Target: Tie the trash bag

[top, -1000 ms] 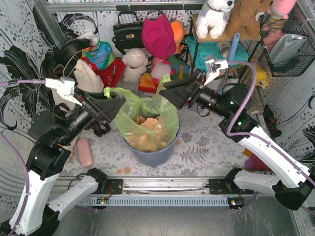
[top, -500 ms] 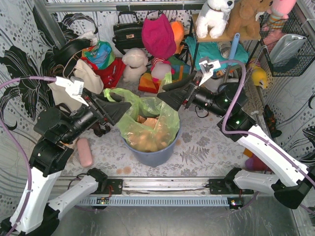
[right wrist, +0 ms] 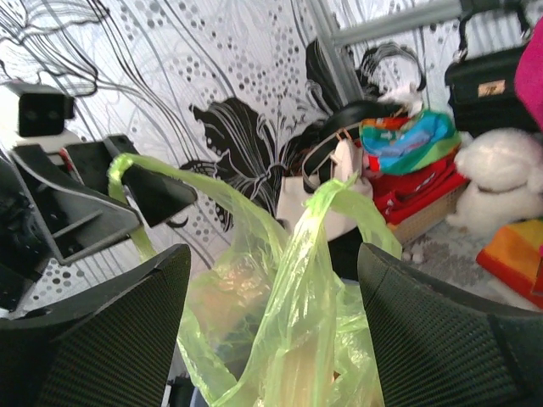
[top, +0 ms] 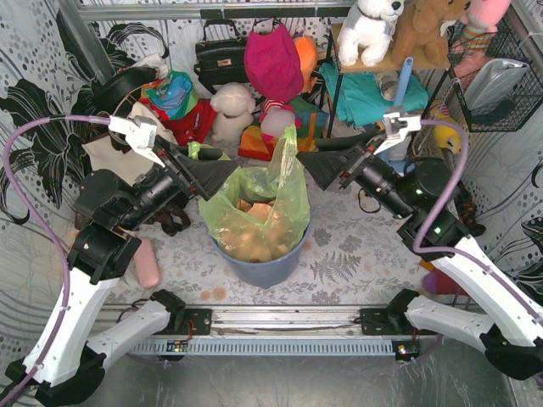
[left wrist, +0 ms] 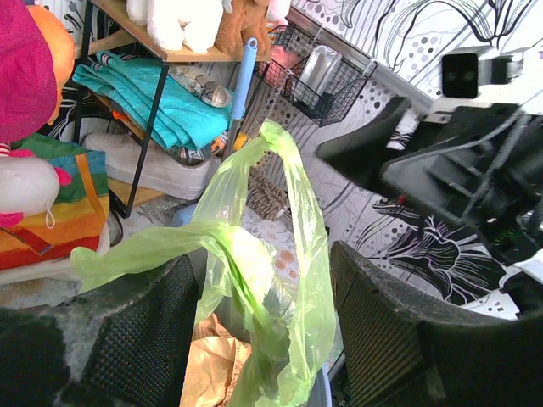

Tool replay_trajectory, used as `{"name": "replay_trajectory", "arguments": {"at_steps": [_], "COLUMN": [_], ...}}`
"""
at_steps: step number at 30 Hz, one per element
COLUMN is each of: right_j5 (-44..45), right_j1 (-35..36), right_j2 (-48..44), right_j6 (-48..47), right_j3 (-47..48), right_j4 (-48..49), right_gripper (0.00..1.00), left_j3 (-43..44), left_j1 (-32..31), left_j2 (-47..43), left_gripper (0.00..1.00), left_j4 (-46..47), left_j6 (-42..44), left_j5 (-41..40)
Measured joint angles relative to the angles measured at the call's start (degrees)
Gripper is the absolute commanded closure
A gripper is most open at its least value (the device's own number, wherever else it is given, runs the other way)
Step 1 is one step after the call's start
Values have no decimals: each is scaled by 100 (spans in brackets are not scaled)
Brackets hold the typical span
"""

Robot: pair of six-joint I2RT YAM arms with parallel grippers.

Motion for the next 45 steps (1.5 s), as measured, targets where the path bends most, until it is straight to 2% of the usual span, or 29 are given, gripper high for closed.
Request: {"name": "replay_trajectory", "arguments": {"at_steps": [5, 10, 14, 20, 26, 30, 36, 40, 45], "right_j5": [-348, -992, -1703, -2649, -3178, -3331, -3338, -3064, -2708], "right_j1": [-7, -267, -675, -1045, -1128, -1141, -1193, -1193, -1193], "right_j2": [498, 876, 1106, 1777, 2750, 2992, 2883, 2417, 1766], "right_j6": [190, 636, 1362, 2734, 3845, 4019, 3552, 3058, 2658], "right_j3": [-101, -293, -487, -501, 92, 728, 1908, 1888, 1196], "right_j4": [149, 577, 1547, 3617, 4946, 5003, 4387, 3985, 3759], "right_gripper": [26, 36, 38, 39, 42, 45, 46, 47, 47], "left_j3": [0, 0, 0, -131, -131, 232, 1513, 1694, 1482], "left_j1": [0, 0, 0, 0, 0, 0, 0, 0, 0], "left_j2": [9, -20, -52, -35, 162, 457, 1023, 953, 839], "left_gripper": [31, 31, 31, 31, 31, 32, 32, 31, 31], "left_j4": [142, 166, 216, 404, 586, 638, 651, 879, 1182], "left_j6": [-9, -17, -17, -20, 9, 114, 293, 297, 221], "left_j5": [61, 68, 61, 15, -4, -13, -26, 15, 271]}}
